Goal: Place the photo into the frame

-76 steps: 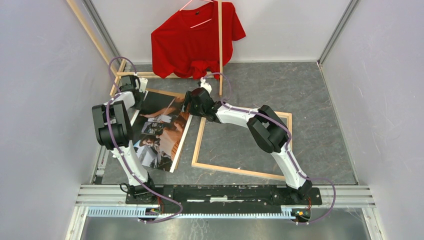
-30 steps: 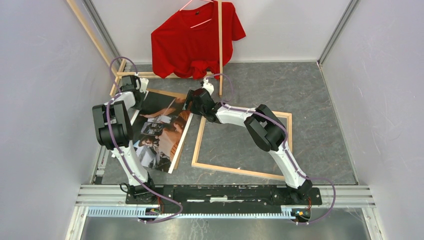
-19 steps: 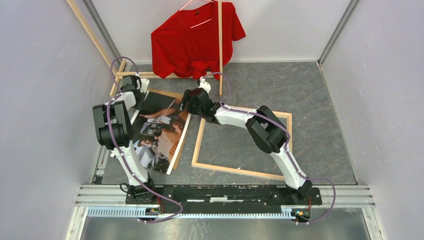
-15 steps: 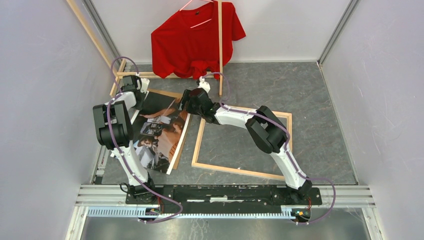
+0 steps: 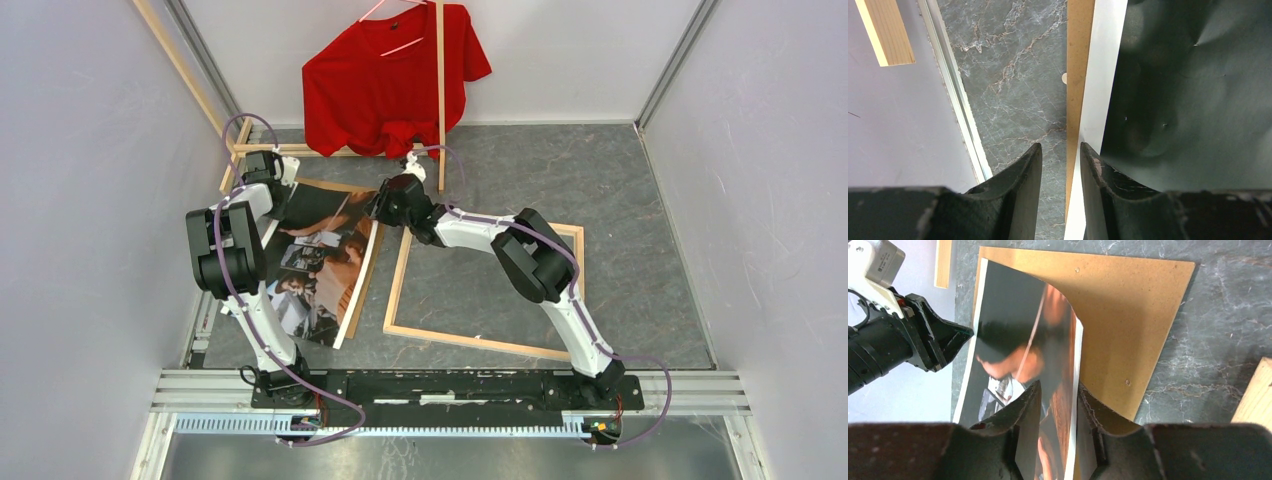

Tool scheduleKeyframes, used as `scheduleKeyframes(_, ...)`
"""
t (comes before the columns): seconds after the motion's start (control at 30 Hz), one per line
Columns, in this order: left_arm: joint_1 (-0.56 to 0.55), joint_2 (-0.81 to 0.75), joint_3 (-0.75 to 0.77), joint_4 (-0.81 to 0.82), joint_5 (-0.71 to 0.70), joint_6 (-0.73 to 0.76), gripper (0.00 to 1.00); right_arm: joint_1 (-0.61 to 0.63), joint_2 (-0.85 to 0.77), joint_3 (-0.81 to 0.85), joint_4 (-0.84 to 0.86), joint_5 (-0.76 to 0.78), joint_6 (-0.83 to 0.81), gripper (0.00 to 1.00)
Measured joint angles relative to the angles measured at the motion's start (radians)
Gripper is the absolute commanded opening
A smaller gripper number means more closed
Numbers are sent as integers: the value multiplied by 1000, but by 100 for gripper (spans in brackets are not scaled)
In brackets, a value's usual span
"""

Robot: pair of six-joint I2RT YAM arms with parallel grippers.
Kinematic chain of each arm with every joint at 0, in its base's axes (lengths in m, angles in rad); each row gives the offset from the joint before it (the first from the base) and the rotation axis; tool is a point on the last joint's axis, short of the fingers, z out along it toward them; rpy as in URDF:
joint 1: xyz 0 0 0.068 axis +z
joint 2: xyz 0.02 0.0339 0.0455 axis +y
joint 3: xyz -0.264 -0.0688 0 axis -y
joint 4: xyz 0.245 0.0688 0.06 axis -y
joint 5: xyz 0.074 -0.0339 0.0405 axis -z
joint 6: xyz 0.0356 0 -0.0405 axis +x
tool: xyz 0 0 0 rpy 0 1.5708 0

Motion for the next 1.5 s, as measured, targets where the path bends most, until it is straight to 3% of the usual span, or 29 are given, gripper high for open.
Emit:
scheduleKeyframes(0.03,0,0,0,0,0,3,42,-3,2,0,6,-6,4,33)
scheduleKeyframes(0.07,0,0,0,-1,0,5,42,-7,6,-1,17,-16,5,25)
scheduleKeyframes(0.1,0,0,1,-2,1,6,42,-10,9,-1,28,-21,7,9)
scheduleKeyframes(0.13,0,0,2,-3,2,8,43,-14,12,-4,43,-31,13,0)
scheduleKeyframes(0.2,2,0,5,-9,6,8,52,-20,13,-15,65,-53,11,0)
scheduleKeyframes(0.33,21,-14,10,-27,11,26,98,-34,11,-52,129,-103,15,0)
scheduleKeyframes(0.37,27,-25,10,-35,16,29,100,-38,5,-67,143,-111,10,0)
scheduleKeyframes(0.53,57,-90,-26,-156,46,31,100,-48,-88,-160,167,-156,-47,0)
scheduleKeyframes(0.67,57,-156,-61,-235,70,31,100,-61,-283,-237,157,-182,-135,0)
scheduleKeyframes(0.83,57,-277,-93,-285,106,31,100,-123,-662,-360,105,-209,-304,0)
scheduleKeyframes(0.97,57,-365,-105,-298,148,31,100,-274,-1007,-471,18,-250,-452,0)
scheduleKeyframes(1.1,57,-393,-105,-302,153,30,100,-390,-1254,-469,-174,-245,-626,0)
scheduleKeyframes(1.33,58,-401,-105,-311,149,19,100,-386,-1351,-255,-443,-198,-924,0)
scheduleKeyframes(1.5,65,-441,-106,-324,153,1,100,-315,-1339,-251,-537,-182,-1025,0)
